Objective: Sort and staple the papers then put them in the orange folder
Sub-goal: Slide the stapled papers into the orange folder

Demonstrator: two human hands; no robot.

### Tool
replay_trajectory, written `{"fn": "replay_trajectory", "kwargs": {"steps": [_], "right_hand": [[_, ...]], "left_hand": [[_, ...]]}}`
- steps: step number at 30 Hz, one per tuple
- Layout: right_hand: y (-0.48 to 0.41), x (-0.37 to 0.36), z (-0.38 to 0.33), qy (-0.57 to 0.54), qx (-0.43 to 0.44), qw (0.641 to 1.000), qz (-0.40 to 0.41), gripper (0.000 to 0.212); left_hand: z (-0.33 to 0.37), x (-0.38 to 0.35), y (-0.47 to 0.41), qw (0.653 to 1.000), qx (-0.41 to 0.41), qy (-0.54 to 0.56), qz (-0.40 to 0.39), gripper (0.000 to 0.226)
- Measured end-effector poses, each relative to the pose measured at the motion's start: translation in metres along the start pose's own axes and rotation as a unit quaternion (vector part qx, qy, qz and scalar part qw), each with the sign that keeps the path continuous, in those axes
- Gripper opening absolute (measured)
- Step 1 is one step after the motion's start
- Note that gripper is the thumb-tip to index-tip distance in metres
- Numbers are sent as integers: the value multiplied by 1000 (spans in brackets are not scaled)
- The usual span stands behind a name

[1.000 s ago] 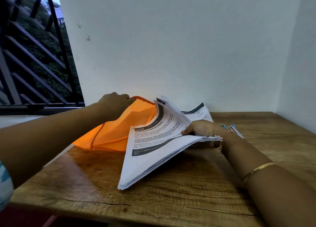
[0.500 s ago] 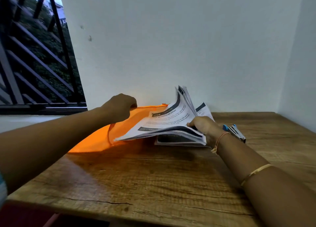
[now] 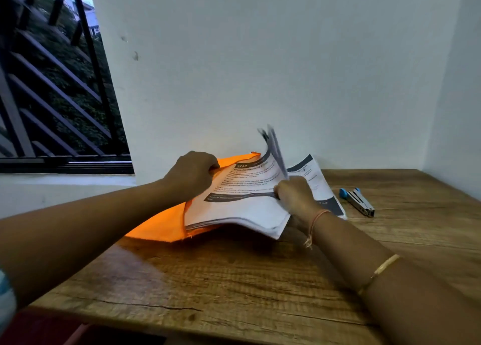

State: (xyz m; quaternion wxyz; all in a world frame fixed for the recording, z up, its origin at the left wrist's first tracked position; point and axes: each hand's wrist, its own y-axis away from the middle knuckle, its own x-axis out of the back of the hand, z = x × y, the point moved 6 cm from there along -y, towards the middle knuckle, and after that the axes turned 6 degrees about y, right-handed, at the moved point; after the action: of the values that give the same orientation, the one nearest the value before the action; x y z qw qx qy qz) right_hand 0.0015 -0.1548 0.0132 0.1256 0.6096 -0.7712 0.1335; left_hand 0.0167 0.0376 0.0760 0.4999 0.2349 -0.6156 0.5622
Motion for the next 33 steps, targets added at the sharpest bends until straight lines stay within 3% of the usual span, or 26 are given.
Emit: {"fn": "replay_trajectory", "kwargs": {"steps": [4, 7, 13, 19, 25, 28, 33], "right_hand": [[10, -24, -2, -23, 19, 1000, -9, 27], [9, -32, 1, -103, -6, 994, -43, 28], [22, -49, -6, -211, -20, 963, -166, 25], [20, -48, -13, -193, 40, 964, -176, 23], [17, -53, -2, -139, 4, 974, -178, 28], [17, -57, 9, -142, -31, 964, -225, 32], [31, -59, 3, -141, -76, 930, -332, 21]], "left_hand": [[2, 2, -1, 999, 33, 29, 20, 26], [1, 0, -1, 998, 40, 41, 20, 26], [4, -5, -3, 998, 40, 51, 21, 24], [-2, -1, -8, 998, 60, 8, 1, 25], [10, -1, -3, 999, 33, 24, -3, 27], [12, -2, -1, 998, 39, 45, 6, 29], [2, -1, 1, 992, 74, 101, 26, 29]]}}
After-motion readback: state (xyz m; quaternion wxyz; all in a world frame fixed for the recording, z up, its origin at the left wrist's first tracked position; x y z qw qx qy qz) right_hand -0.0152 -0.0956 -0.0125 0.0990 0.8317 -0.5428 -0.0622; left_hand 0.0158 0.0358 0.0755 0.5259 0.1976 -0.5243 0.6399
